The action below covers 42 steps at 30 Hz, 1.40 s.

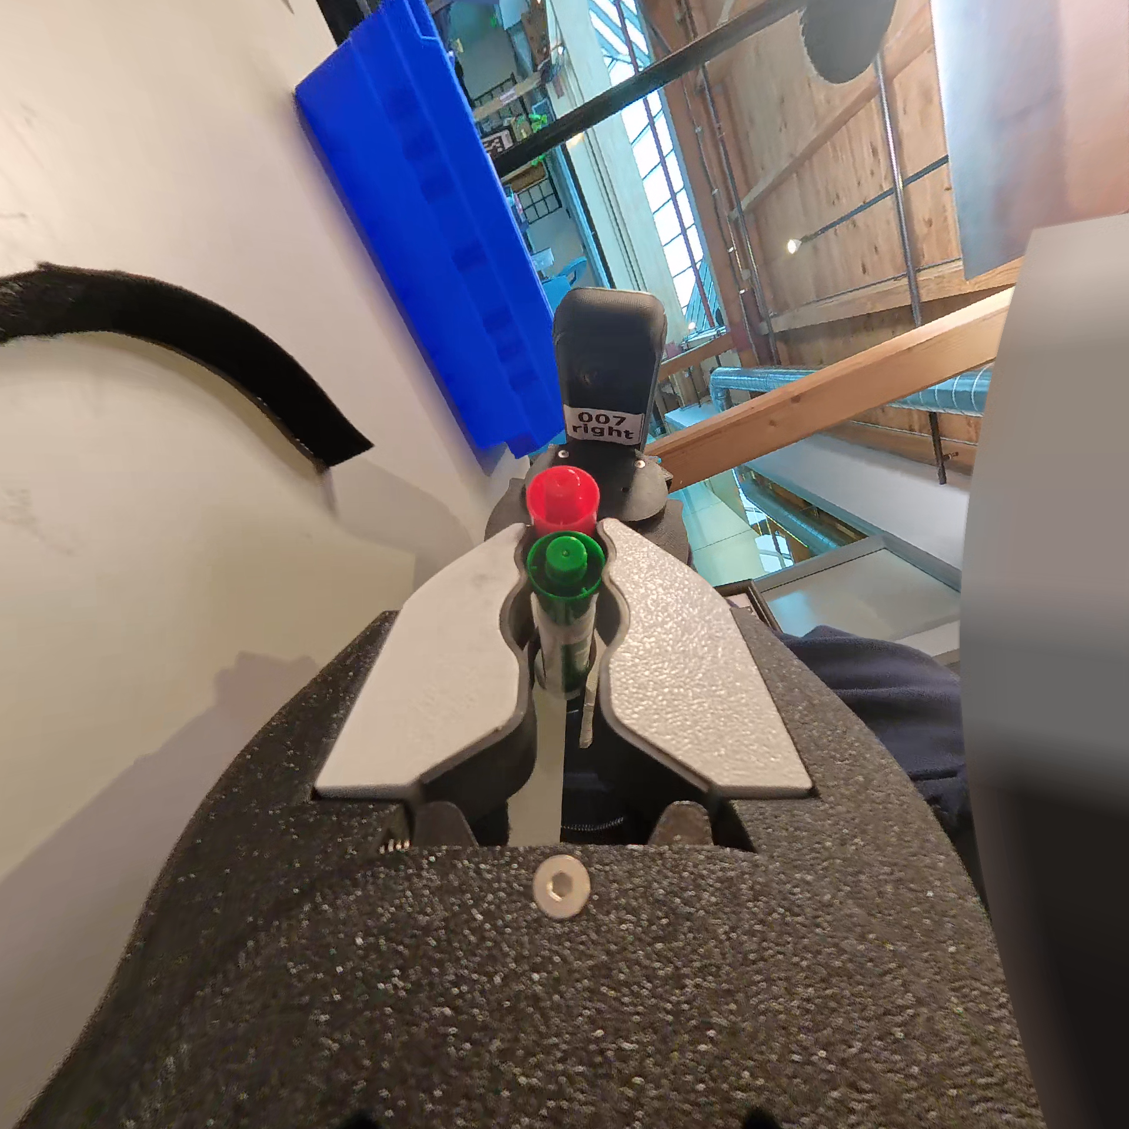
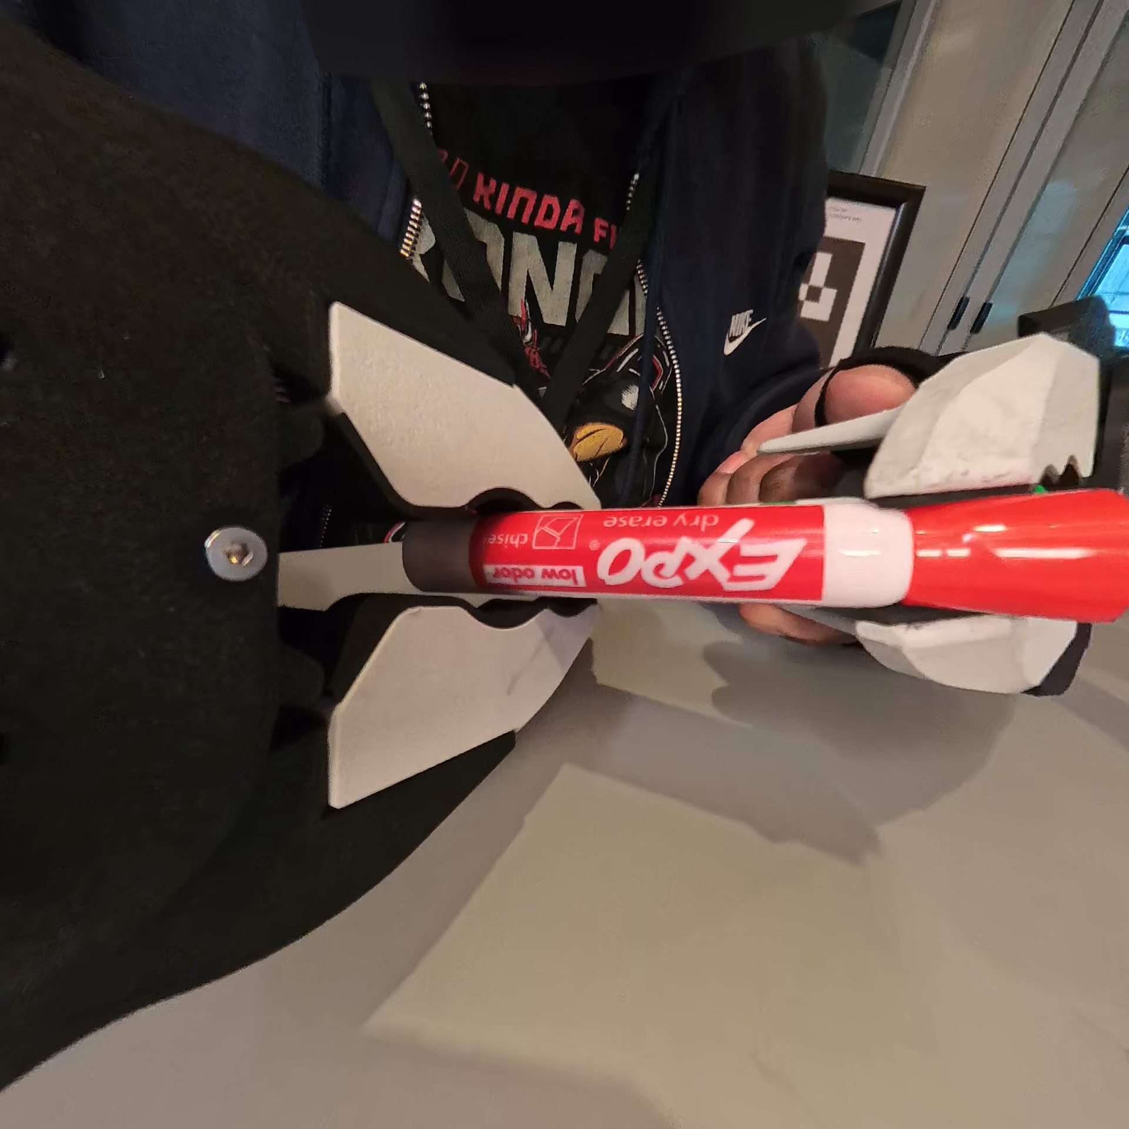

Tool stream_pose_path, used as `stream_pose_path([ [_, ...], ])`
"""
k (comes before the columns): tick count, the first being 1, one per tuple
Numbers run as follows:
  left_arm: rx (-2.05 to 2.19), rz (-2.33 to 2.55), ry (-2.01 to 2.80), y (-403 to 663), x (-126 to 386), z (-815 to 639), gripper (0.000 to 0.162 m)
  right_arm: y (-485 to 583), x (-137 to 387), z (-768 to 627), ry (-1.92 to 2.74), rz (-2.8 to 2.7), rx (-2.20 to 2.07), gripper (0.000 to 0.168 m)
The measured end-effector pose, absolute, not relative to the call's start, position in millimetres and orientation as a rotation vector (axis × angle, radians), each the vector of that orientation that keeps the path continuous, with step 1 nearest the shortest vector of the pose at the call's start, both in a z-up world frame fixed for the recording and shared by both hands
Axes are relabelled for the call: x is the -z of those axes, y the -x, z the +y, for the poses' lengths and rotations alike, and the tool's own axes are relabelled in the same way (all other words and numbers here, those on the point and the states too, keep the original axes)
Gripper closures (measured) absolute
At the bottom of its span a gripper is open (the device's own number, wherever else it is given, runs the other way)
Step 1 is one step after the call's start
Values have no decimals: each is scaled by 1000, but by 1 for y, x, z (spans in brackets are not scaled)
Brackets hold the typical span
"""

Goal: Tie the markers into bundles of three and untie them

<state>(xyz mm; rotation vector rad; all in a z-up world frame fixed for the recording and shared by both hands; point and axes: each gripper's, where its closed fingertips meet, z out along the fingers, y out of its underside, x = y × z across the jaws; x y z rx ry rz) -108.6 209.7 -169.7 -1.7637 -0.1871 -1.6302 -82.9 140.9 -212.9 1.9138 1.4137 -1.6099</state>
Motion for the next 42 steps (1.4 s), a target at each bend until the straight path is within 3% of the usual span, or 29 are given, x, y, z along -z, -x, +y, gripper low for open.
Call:
stream_pose_path([
  [12,1669,-193,1823,99,182,217,145,100,215,142,-1861,1324,1600,153],
  [29,1601,-126,1824,90,181,209,145,107,220,140,-1925,1446,1570,143],
  [42,1567,-47,1813,92,178,205,145,106,210,143,-1893,1370,1642,151],
])
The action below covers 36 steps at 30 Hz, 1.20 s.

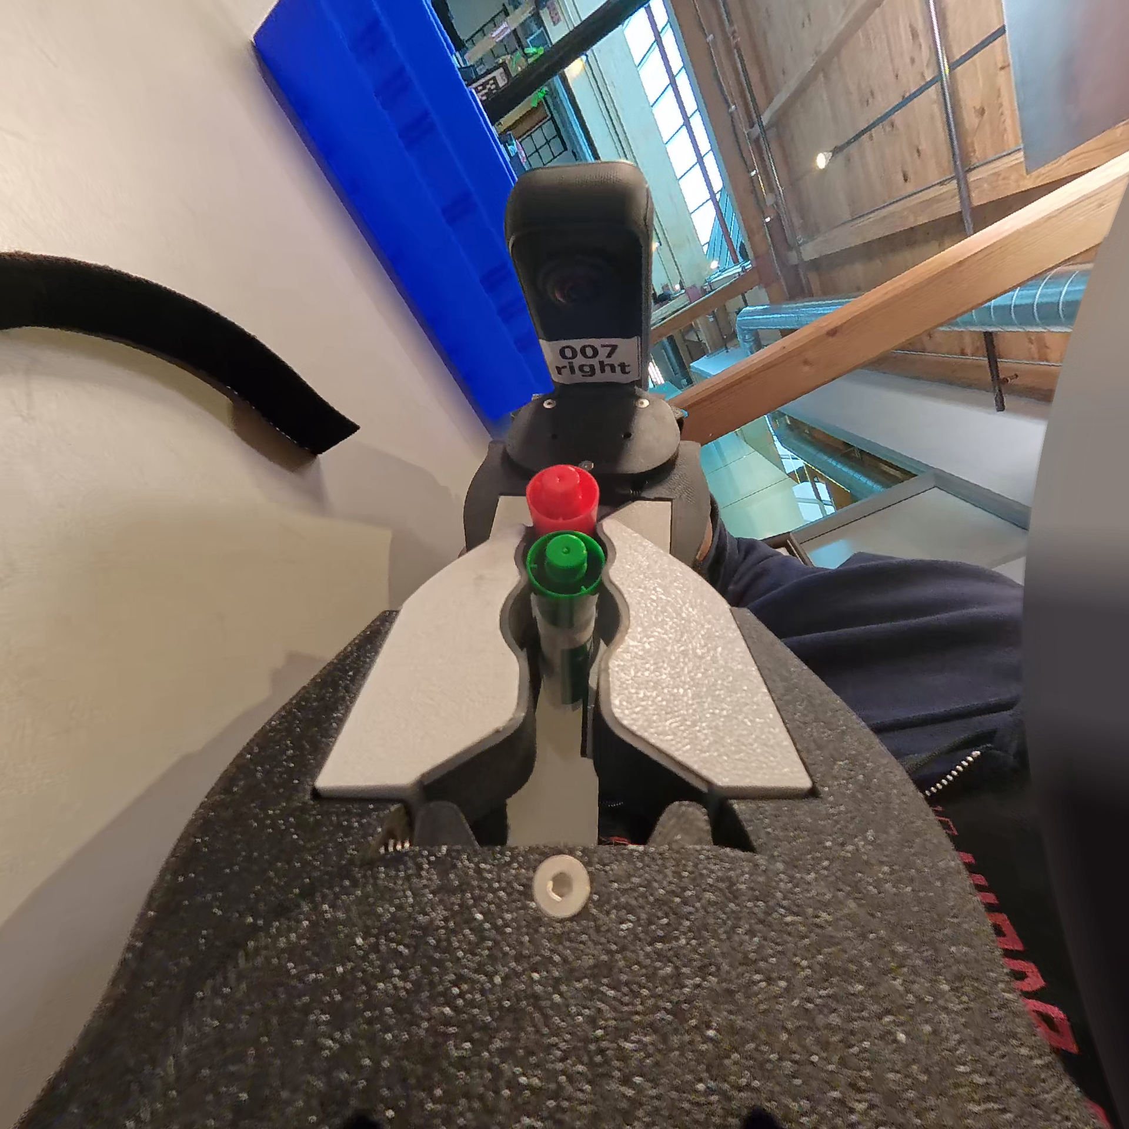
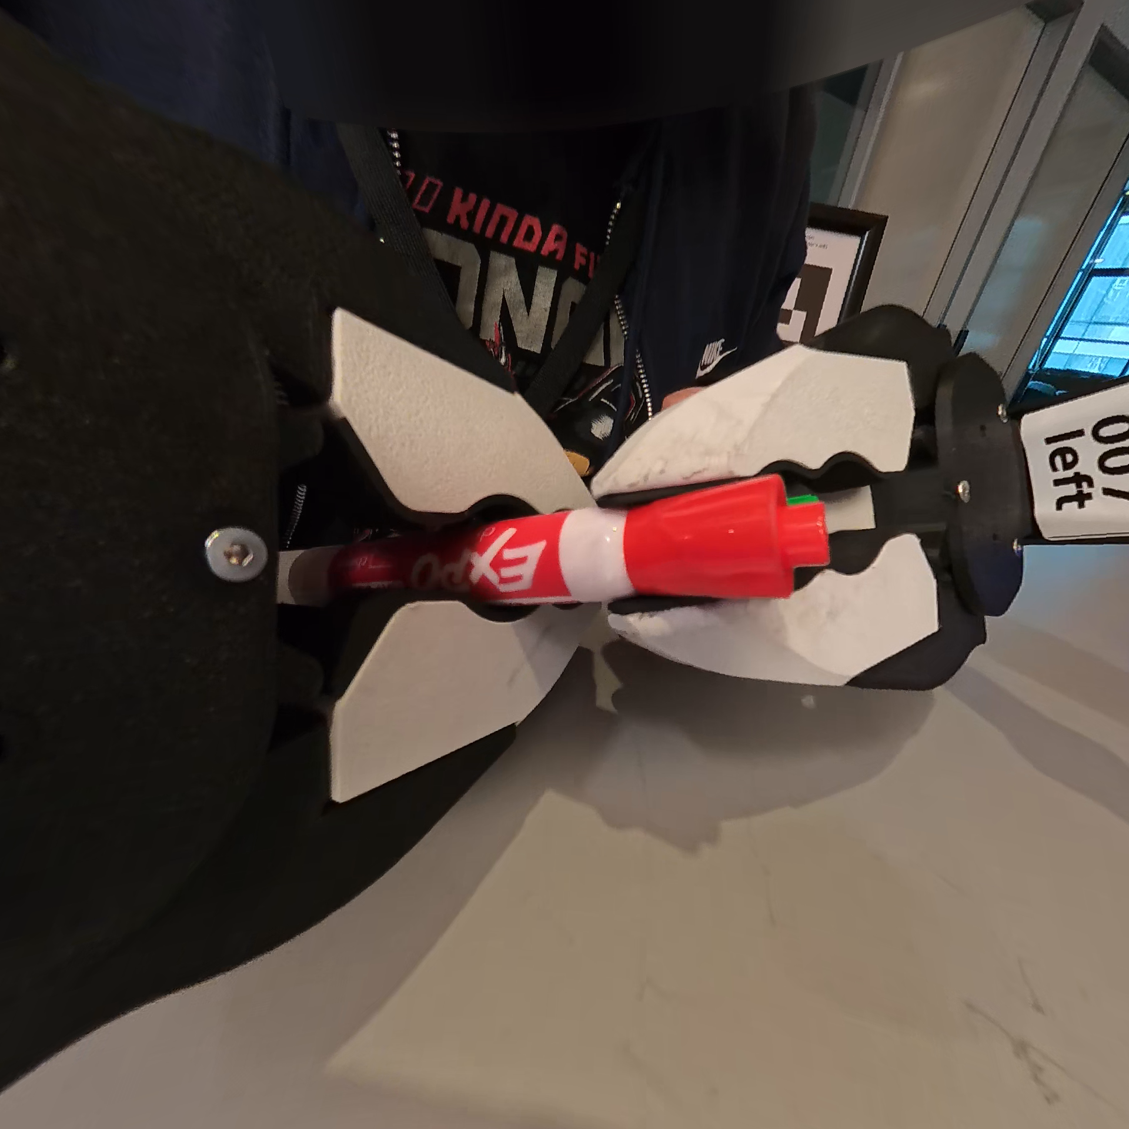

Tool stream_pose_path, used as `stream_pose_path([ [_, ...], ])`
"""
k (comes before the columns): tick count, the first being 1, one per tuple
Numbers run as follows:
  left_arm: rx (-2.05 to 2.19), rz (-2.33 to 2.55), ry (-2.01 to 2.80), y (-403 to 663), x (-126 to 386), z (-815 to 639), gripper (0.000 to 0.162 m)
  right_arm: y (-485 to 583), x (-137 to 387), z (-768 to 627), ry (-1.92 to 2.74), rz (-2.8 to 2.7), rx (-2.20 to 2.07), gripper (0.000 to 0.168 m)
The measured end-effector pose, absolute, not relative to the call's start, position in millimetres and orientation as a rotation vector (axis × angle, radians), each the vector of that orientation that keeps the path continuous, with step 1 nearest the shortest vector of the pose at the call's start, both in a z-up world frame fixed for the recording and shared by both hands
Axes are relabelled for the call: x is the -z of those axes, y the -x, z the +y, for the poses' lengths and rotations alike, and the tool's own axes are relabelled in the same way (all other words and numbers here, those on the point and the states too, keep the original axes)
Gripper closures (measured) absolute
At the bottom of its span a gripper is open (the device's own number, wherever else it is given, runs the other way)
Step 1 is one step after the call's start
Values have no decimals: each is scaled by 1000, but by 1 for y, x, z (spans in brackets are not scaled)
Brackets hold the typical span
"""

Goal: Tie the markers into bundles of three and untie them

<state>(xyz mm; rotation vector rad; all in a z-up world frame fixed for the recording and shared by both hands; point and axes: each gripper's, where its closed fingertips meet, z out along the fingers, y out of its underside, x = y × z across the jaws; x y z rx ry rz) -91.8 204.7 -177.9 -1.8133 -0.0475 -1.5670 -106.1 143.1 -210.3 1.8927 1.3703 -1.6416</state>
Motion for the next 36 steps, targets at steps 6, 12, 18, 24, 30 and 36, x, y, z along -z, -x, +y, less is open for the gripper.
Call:
stream_pose_path([
  [6,1568,-34,1810,90,177,204,145,105,209,142,-1886,1372,1648,152],
  [12,1577,-48,1804,91,177,204,145,105,210,144,-1894,1417,1648,153],
  [18,1594,-36,1788,91,175,202,145,104,211,145,-1905,1494,1614,154],
  [24,1607,-39,1809,91,177,202,144,102,214,146,-1915,1524,1577,154],
  [30,1592,-50,1772,95,172,204,130,102,213,157,-1968,1548,1554,154],
  [36,1600,-152,1672,108,165,208,123,105,210,162,-1981,1563,1547,153],
])
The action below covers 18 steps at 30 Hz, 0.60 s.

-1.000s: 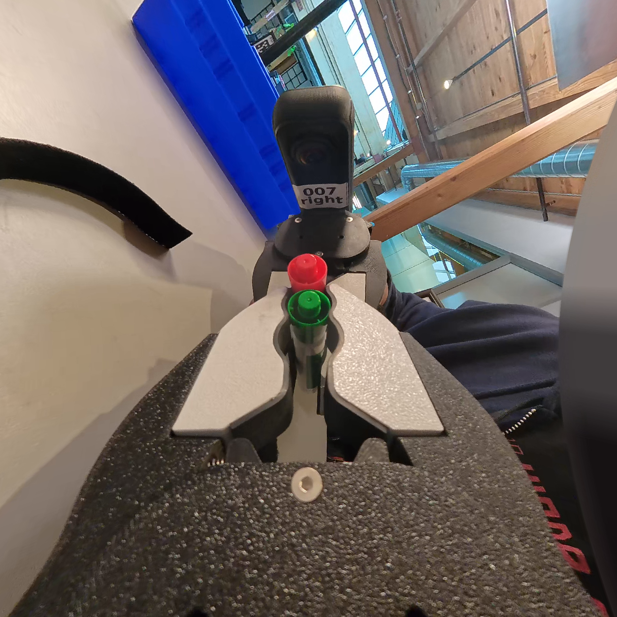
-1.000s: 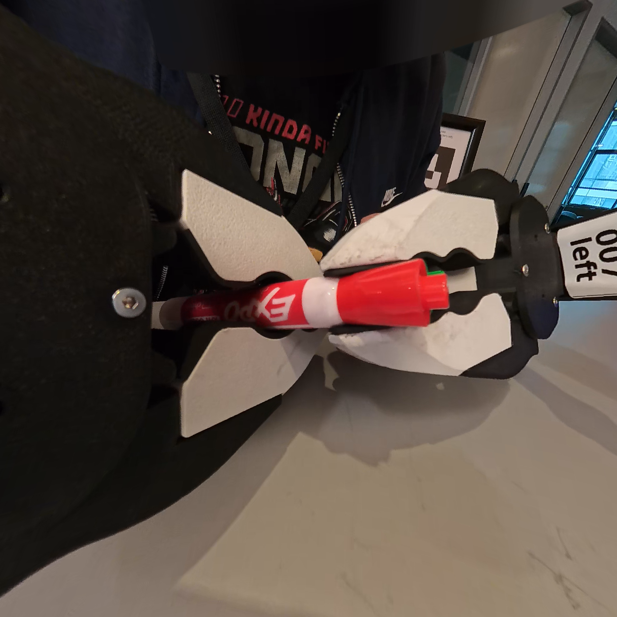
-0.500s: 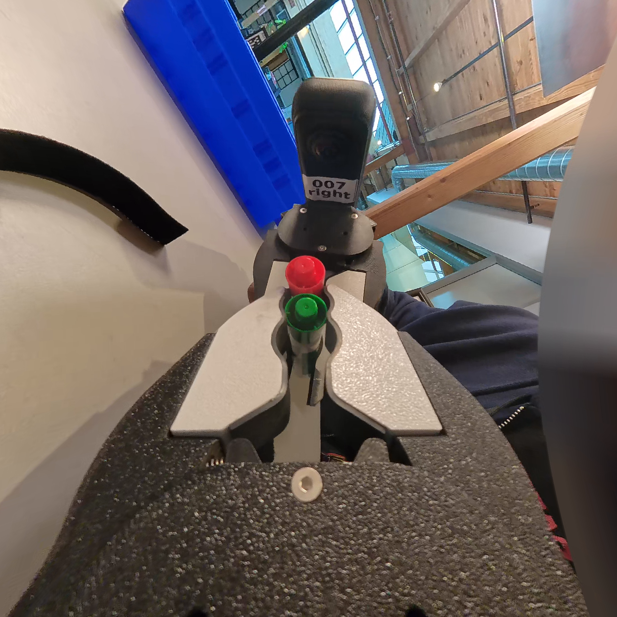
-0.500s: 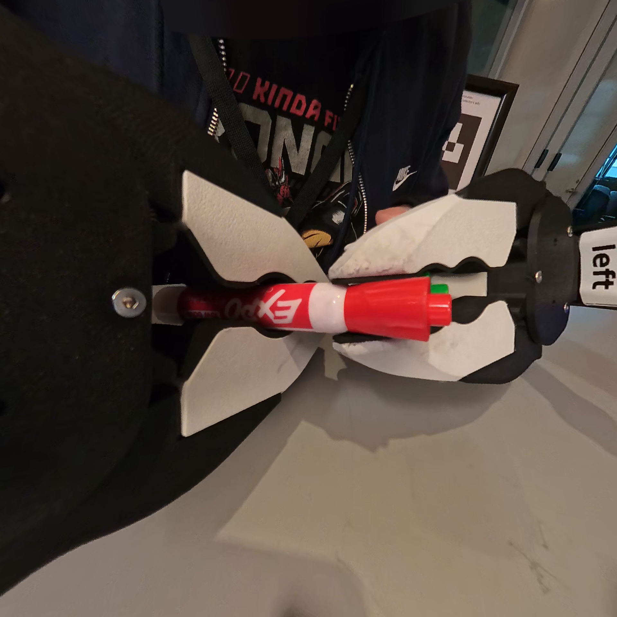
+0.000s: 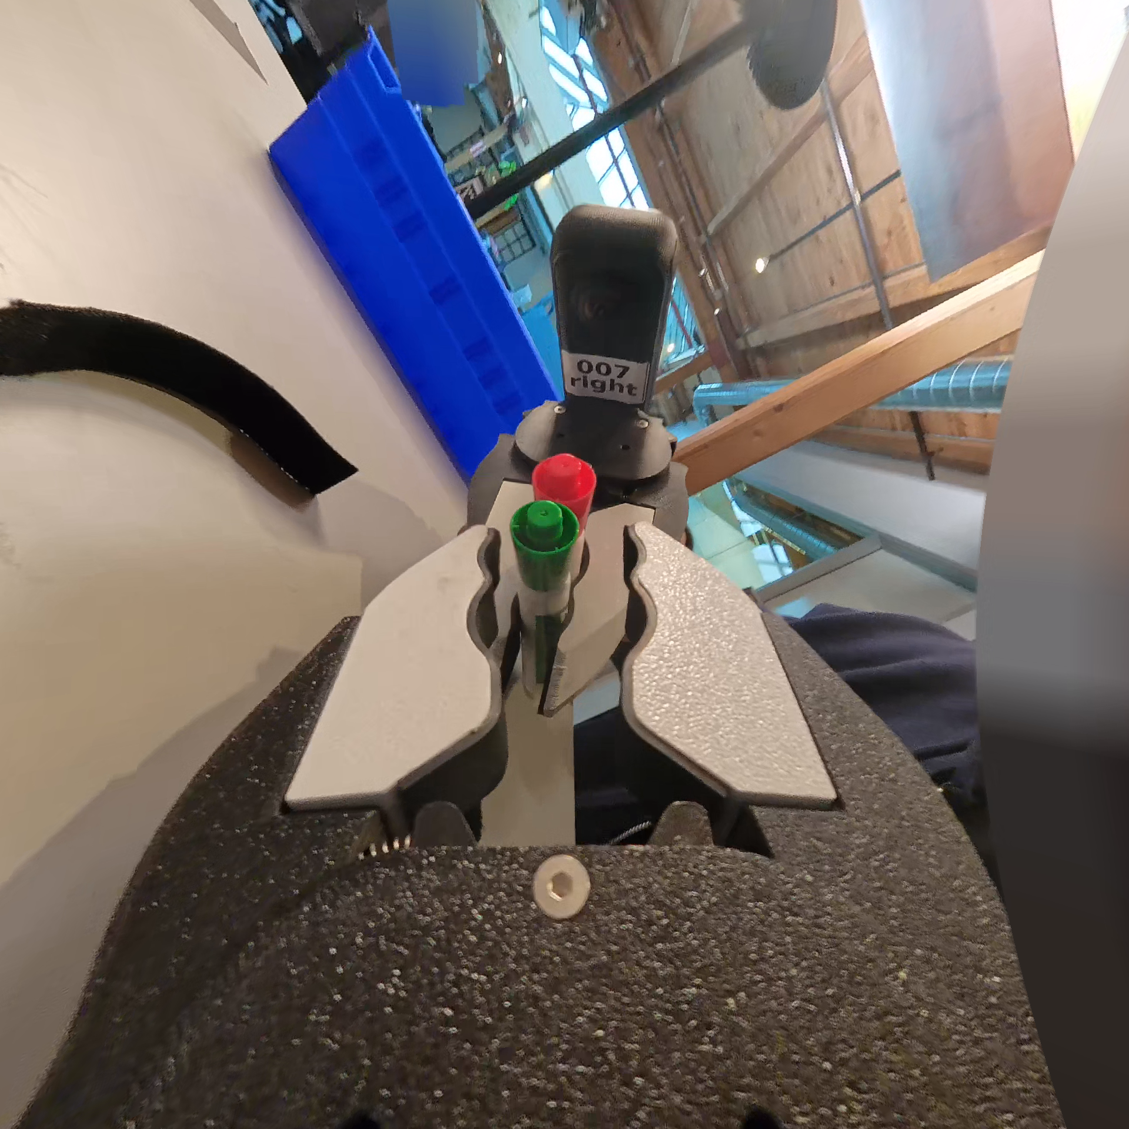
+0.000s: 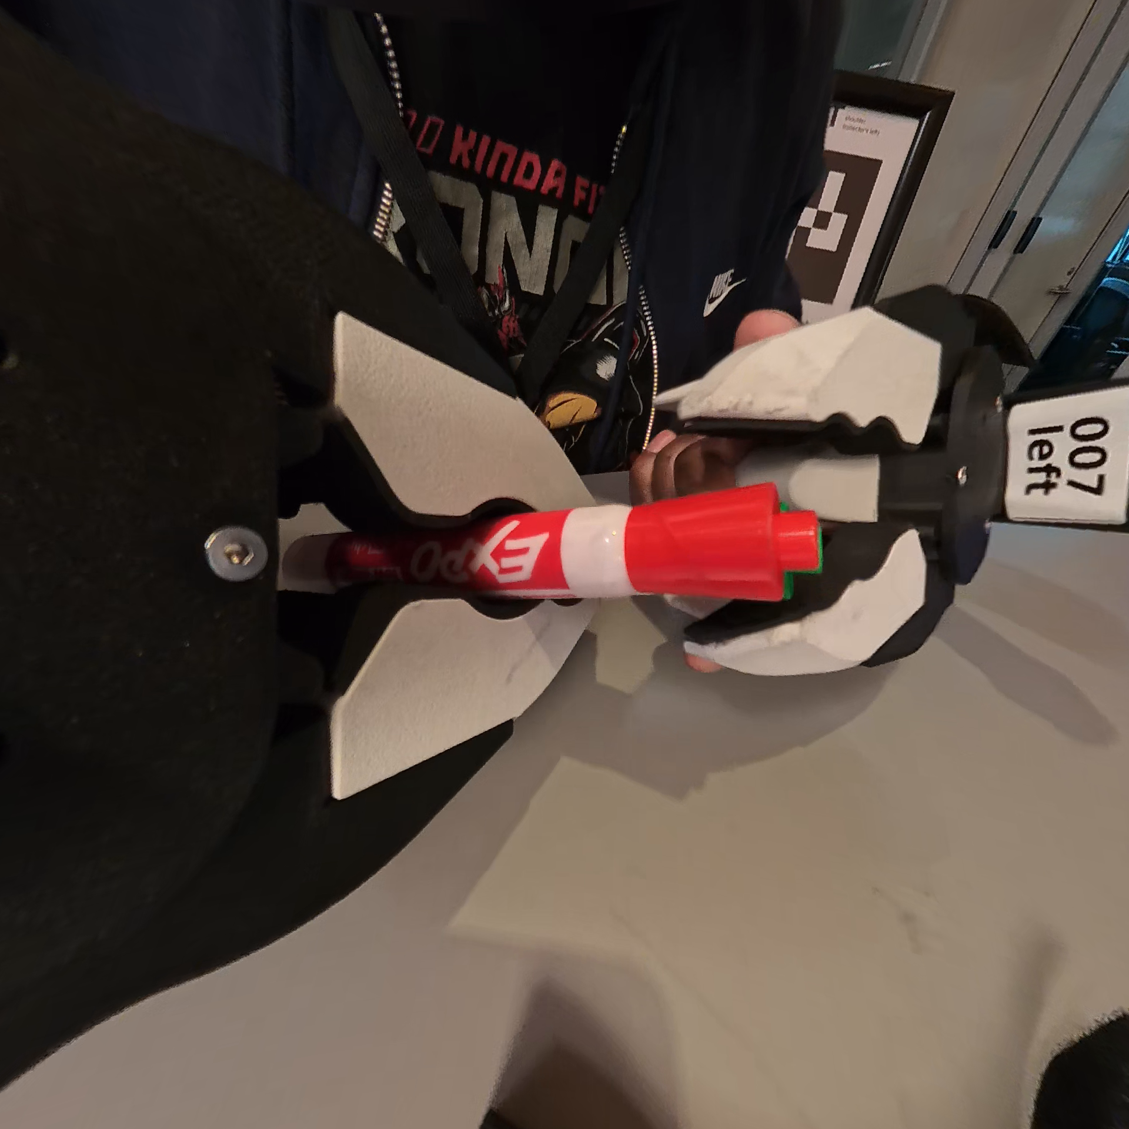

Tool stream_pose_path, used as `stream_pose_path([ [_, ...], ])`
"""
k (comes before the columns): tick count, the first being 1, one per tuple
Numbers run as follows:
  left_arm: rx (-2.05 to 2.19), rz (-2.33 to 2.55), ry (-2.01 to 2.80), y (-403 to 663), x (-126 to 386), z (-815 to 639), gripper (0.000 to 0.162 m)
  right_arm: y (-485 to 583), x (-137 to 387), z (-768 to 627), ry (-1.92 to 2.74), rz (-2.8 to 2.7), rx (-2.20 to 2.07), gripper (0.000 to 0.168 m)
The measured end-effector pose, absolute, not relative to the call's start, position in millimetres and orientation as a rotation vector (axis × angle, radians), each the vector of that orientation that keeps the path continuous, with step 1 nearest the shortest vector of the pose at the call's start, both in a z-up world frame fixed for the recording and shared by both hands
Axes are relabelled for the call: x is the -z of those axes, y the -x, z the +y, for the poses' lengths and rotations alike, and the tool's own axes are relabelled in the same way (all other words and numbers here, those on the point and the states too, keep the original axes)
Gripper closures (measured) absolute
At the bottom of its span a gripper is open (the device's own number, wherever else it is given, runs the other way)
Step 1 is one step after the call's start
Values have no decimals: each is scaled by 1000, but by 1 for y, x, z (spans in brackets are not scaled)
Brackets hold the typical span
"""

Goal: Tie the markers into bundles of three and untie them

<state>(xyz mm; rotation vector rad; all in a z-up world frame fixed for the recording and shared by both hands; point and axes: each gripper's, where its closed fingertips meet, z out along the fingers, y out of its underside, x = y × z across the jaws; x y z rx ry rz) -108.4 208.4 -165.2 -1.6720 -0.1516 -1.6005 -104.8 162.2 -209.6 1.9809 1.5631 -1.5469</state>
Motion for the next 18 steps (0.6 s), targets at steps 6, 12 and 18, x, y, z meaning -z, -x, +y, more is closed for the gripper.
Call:
stream_pose_path([
  [6,1622,-168,1479,123,144,205,116,111,196,157,-1908,1541,1609,153],
  [12,1492,-113,1591,137,156,204,104,118,200,162,-1958,1559,1599,153],
  [18,1483,-213,1714,141,170,220,99,132,200,175,-2013,1583,1606,153],
])
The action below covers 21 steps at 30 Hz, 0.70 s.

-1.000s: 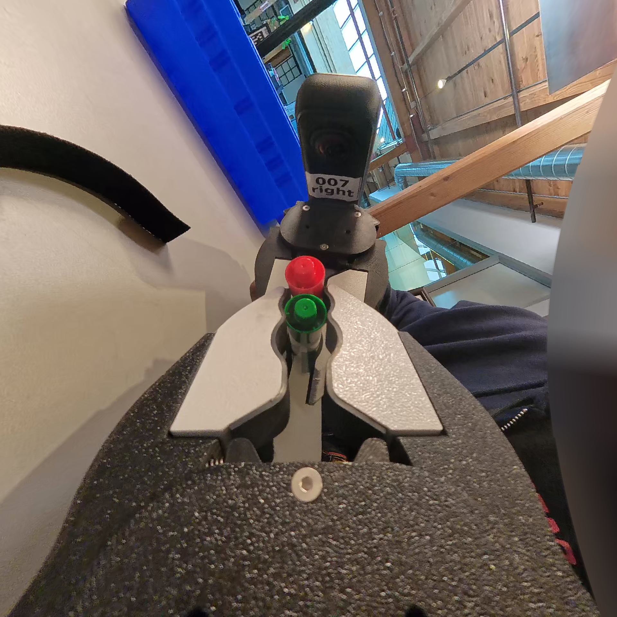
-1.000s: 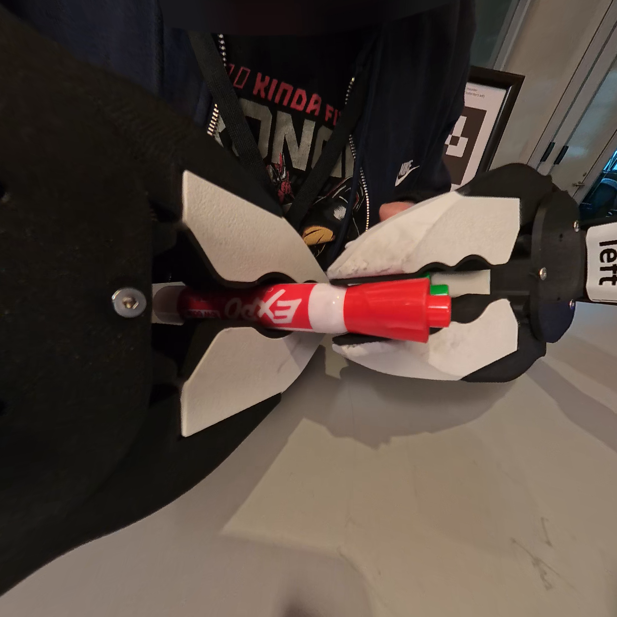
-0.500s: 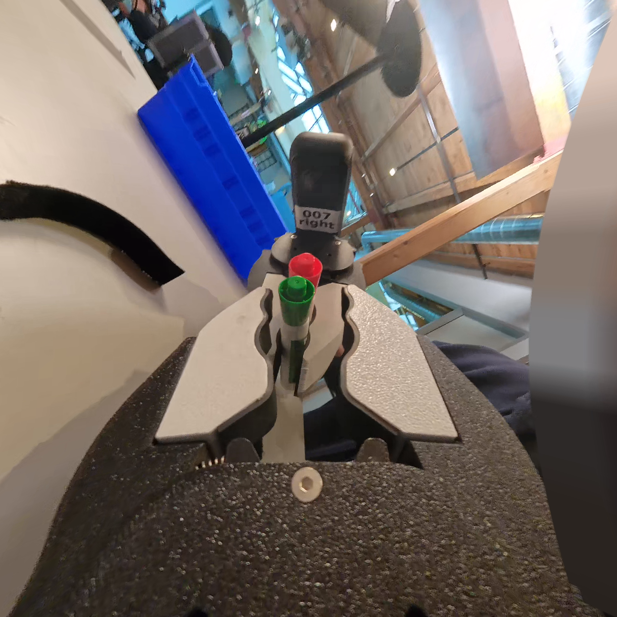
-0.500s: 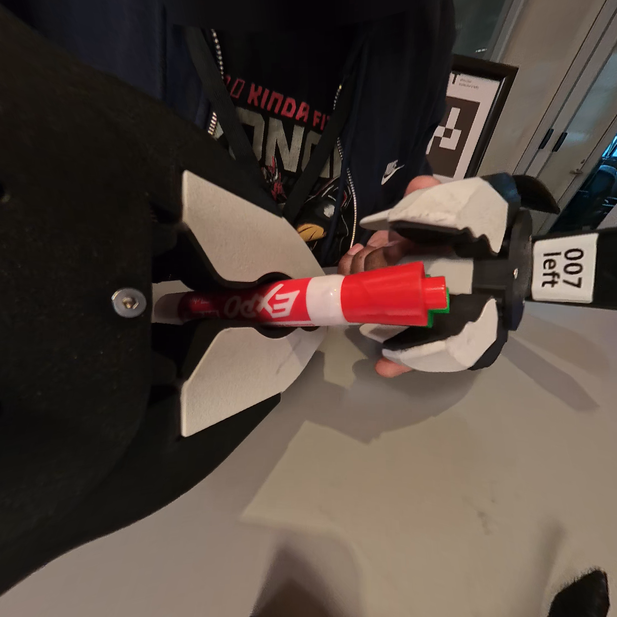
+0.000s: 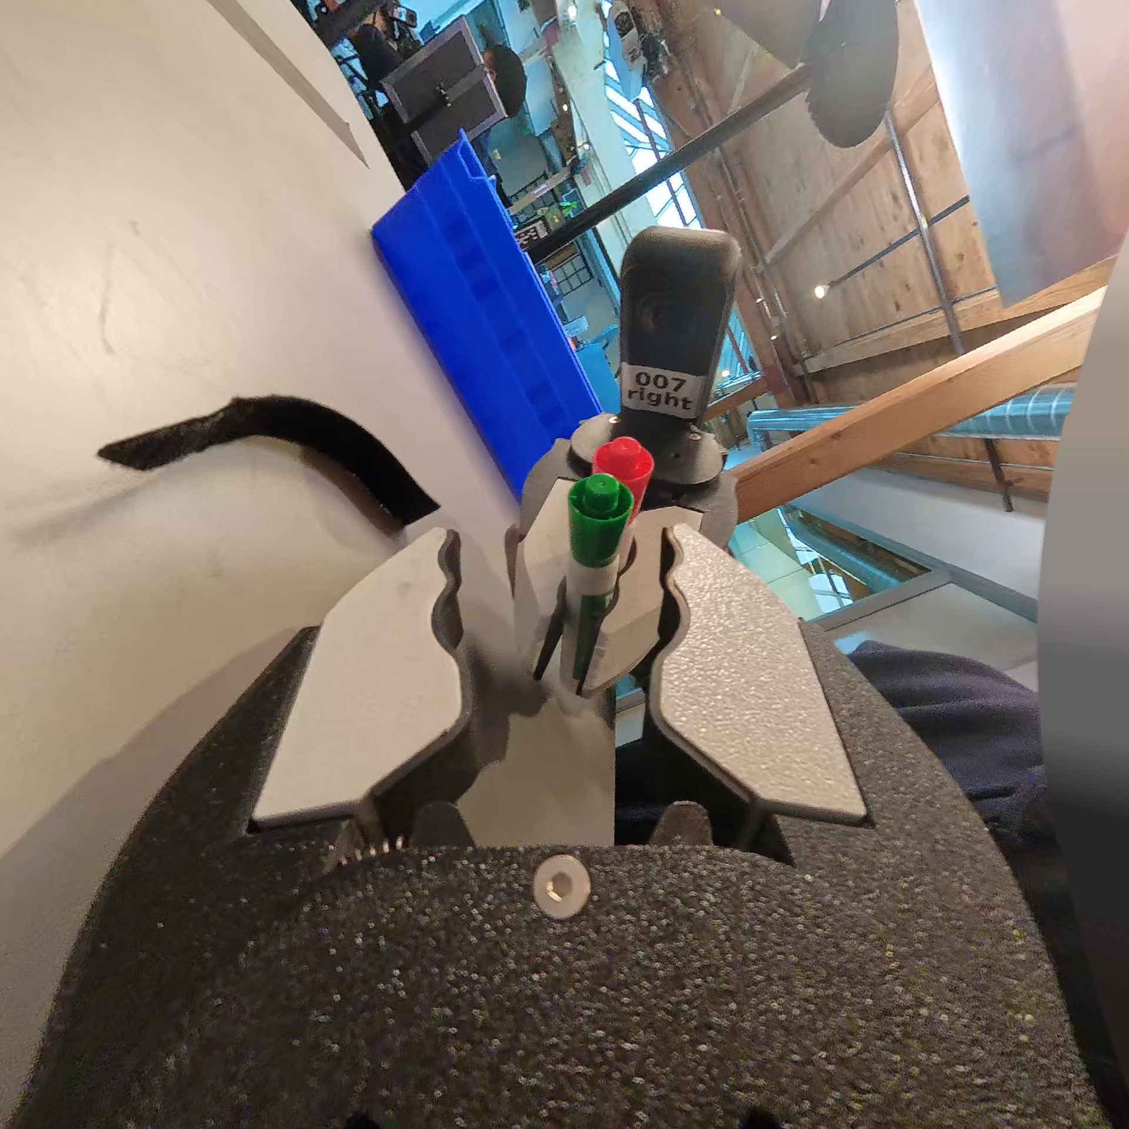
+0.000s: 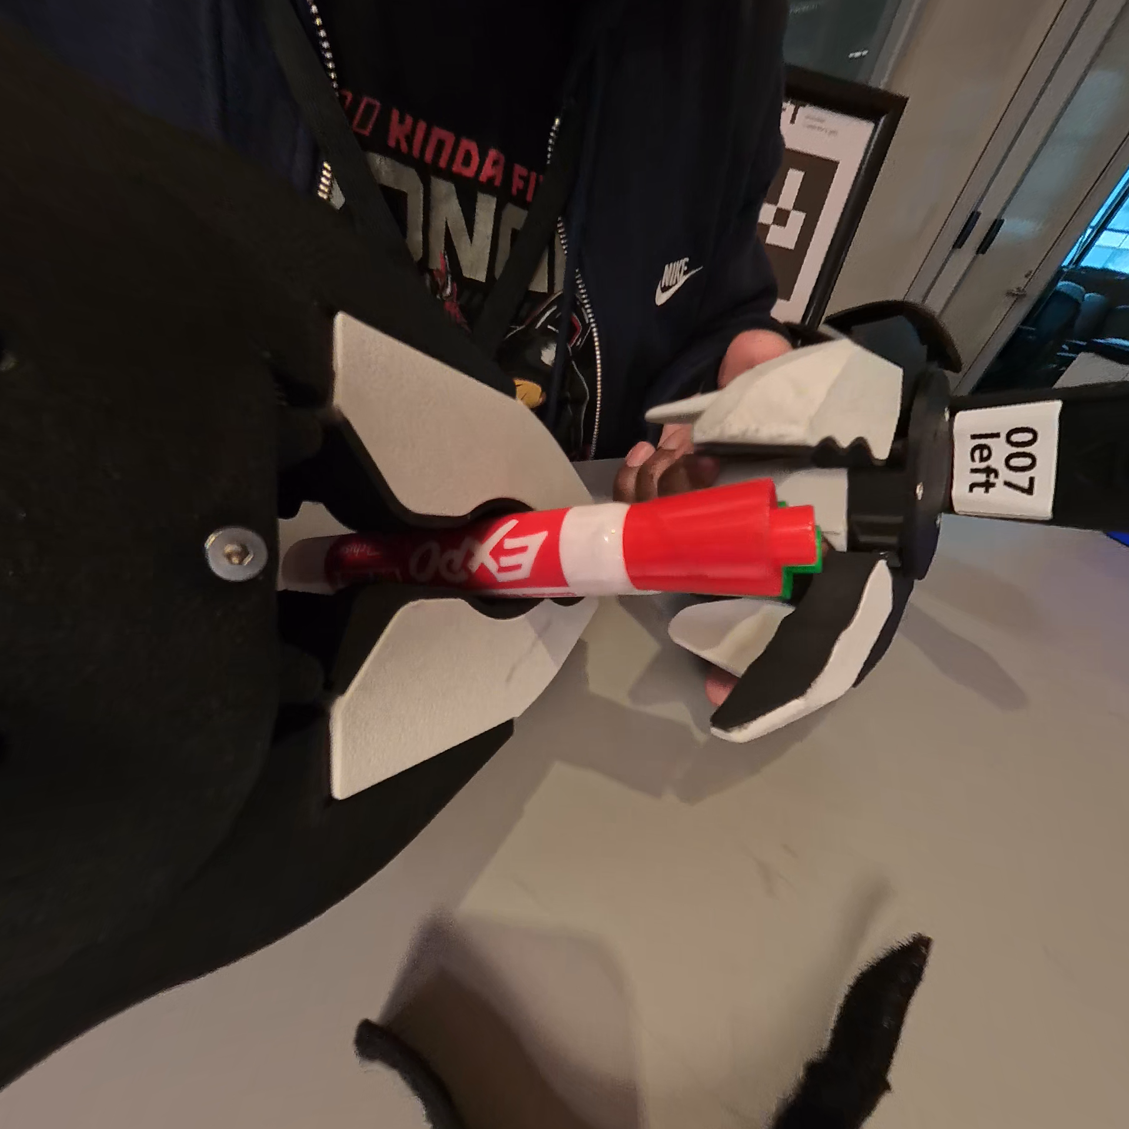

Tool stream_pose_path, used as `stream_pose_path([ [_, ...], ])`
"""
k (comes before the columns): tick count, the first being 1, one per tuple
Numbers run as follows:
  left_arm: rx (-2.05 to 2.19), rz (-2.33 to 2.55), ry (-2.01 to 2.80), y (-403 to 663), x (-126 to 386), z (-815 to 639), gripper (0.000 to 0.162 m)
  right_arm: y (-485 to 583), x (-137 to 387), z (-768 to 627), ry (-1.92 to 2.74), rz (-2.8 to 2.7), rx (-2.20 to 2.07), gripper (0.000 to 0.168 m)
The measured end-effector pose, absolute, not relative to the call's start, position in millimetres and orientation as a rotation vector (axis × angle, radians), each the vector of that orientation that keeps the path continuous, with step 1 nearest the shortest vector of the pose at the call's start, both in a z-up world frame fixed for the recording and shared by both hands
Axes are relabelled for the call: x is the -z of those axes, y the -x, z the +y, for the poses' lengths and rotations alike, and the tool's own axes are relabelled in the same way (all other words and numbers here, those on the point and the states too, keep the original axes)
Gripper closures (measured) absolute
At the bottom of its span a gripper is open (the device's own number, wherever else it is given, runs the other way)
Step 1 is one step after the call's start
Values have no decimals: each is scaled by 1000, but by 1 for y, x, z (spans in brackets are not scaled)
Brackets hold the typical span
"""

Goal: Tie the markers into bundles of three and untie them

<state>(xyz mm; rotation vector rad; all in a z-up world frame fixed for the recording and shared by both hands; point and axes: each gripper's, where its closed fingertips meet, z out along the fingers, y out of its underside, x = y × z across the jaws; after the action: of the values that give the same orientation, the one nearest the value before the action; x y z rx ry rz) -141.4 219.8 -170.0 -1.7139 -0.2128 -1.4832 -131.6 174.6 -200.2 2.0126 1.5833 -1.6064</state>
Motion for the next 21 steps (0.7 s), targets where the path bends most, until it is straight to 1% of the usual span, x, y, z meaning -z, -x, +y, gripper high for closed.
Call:
stream_pose_path([
  [3,1481,-148,1629,148,152,227,91,138,194,180,-1969,1544,1677,153],
  [7,1336,-39,1470,177,120,243,80,146,180,191,-1885,1481,1809,153],
  [8,1314,-29,1448,183,114,246,75,148,180,196,-1901,1480,1819,153],
  [10,1208,-1,1457,191,109,259,57,154,179,207,-1943,1497,1836,153],
  [13,1030,18,1511,199,106,284,42,163,179,225,-2054,1547,1844,153],
  [15,955,27,1528,201,105,298,41,168,180,236,-2119,1573,1847,153],
  [16,919,40,1537,202,106,304,46,169,180,240,-2132,1567,1858,153],
  [17,920,68,1525,200,104,305,54,170,179,242,-2131,1566,1873,154],
  [19,983,152,1457,191,97,303,65,170,176,243,-2098,1554,1913,153],
  [21,1092,236,1363,185,89,295,71,170,177,242,-2067,1529,1937,153],
])
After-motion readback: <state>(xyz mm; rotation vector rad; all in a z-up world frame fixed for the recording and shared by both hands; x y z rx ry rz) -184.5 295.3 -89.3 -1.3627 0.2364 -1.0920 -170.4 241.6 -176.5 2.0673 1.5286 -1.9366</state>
